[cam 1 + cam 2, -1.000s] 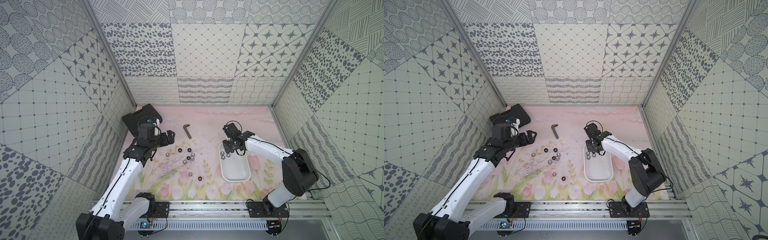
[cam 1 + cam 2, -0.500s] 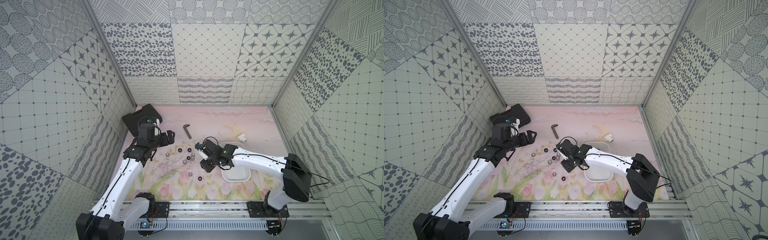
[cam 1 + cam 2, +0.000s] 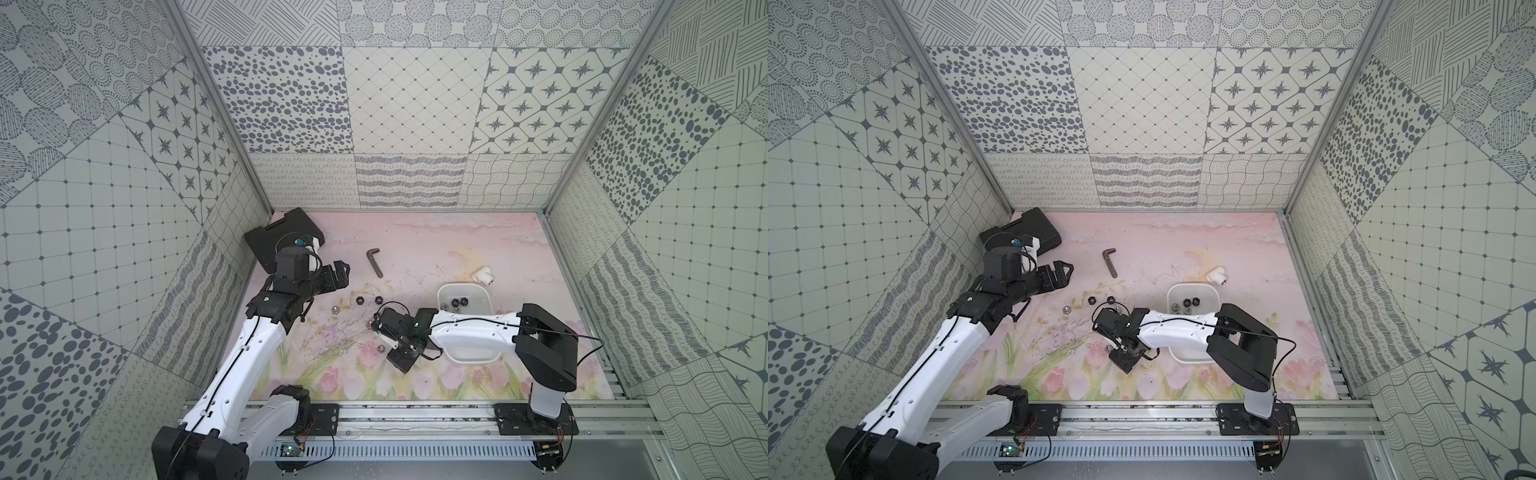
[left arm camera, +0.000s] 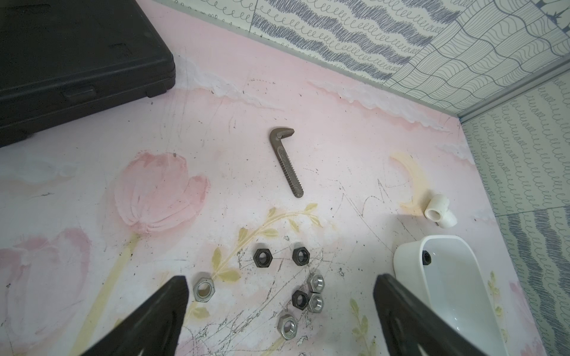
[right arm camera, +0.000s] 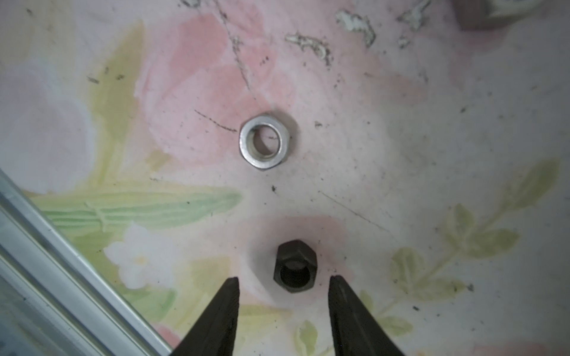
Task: Put the nuts on the desktop into the storage box
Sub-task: Pick up the nut from the center of the board.
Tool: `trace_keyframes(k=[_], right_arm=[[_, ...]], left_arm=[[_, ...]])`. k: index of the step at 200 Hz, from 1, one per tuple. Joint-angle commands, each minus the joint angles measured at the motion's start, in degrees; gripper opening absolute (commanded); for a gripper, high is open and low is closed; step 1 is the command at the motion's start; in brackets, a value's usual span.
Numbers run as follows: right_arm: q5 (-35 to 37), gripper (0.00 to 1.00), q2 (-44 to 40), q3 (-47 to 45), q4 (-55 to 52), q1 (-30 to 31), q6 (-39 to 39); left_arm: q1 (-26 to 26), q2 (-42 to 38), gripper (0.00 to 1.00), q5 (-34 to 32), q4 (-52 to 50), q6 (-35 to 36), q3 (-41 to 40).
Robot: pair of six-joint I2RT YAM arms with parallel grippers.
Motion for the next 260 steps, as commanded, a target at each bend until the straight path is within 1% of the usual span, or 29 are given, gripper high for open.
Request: trace_keyframes(k=[1, 63, 97, 129, 153, 159, 185, 203, 224, 252, 260], right_arm=[[0.92, 0.51, 1.47, 2.26, 0.17, 0.54, 0.94], [5.01, 0.51, 3.74, 3.99, -1.73, 0.72, 1.26], [5.96, 0.5, 3.78, 4.08, -2.14, 0.72, 1.31], [5.01, 0.35, 3.83, 4.08, -2.48, 0.72, 1.42], [4.57, 0.18, 3.4, 4.18, -2.52, 0.72, 1.18], [4.6, 0.16, 3.32, 4.32, -2.61, 0.72, 1.13], [5.66, 0.16, 1.85, 4.9, -2.65, 0.21, 1.2], [7.22, 0.16, -1.58, 5.0, -2.58, -2.27, 2.15], [10.0, 0.17, -7.88, 3.71, -0.99, -6.45, 3.56], [14.42, 0.19, -15.79, 1.23, -0.69, -13.39, 5.22], [14.67, 0.2, -17.67, 0.1, -0.71, -15.83, 5.72]], left_arm=[[-0.1, -0.25, 0.99, 0.8, 0.32, 0.21, 0.31], [-0.07, -0.47, 0.99, 0.55, 0.28, 0.25, 0.17], [-0.13, -0.54, 0.99, 0.65, 0.31, 0.21, 0.18], [-0.14, -0.63, 0.99, 0.55, 0.32, 0.3, 0.22], [-0.1, -0.51, 0.99, 0.63, 0.41, 0.3, 0.31], [-0.13, -0.47, 0.99, 0.64, 0.49, 0.3, 0.32], [-0.18, -0.37, 0.99, 0.81, 0.58, 0.31, 0.4], [-0.14, -0.13, 0.99, 0.97, 0.83, 0.21, 0.33], [-0.08, 0.44, 0.99, 1.66, 1.47, 0.03, 0.37], [0.0, 0.77, 0.99, 1.6, 1.15, 0.03, 0.88], [-0.04, 0.48, 0.99, 1.44, 1.2, 0.03, 0.79]])
